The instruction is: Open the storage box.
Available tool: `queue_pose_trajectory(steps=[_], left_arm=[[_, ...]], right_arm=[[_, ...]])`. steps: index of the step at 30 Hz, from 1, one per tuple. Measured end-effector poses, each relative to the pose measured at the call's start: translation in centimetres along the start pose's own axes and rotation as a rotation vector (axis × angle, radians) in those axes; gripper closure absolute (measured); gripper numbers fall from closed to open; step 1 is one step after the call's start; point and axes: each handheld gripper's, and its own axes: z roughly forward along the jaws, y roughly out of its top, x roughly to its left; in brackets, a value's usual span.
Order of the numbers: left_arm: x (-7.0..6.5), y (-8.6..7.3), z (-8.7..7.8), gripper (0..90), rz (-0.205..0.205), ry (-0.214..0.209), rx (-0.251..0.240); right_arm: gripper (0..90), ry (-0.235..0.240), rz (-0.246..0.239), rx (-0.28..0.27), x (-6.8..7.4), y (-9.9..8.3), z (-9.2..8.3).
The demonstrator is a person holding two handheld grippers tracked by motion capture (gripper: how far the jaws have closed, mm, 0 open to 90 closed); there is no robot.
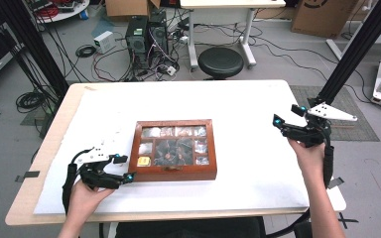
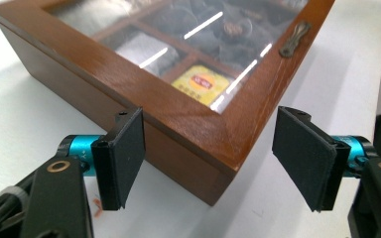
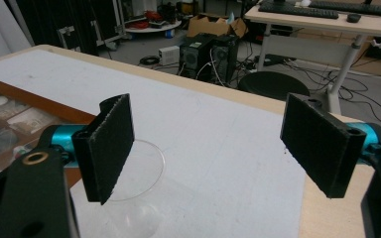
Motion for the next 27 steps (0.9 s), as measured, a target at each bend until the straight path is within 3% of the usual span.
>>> queue_pose_trajectory(steps=[12, 27], left_arm=[[-0.26, -0.11, 0.88, 29.4, 0.021, 0.019, 0.102], [-0.41, 0.03, 0.84, 33.4, 0.014, 0.034, 0.115]], right_arm=[[21.4, -0.004, -0.003, 0.002, -0.02, -0.05, 0.07], [21.4, -0.008, -0.003, 0.007, 0.11, -0.09, 0.17]])
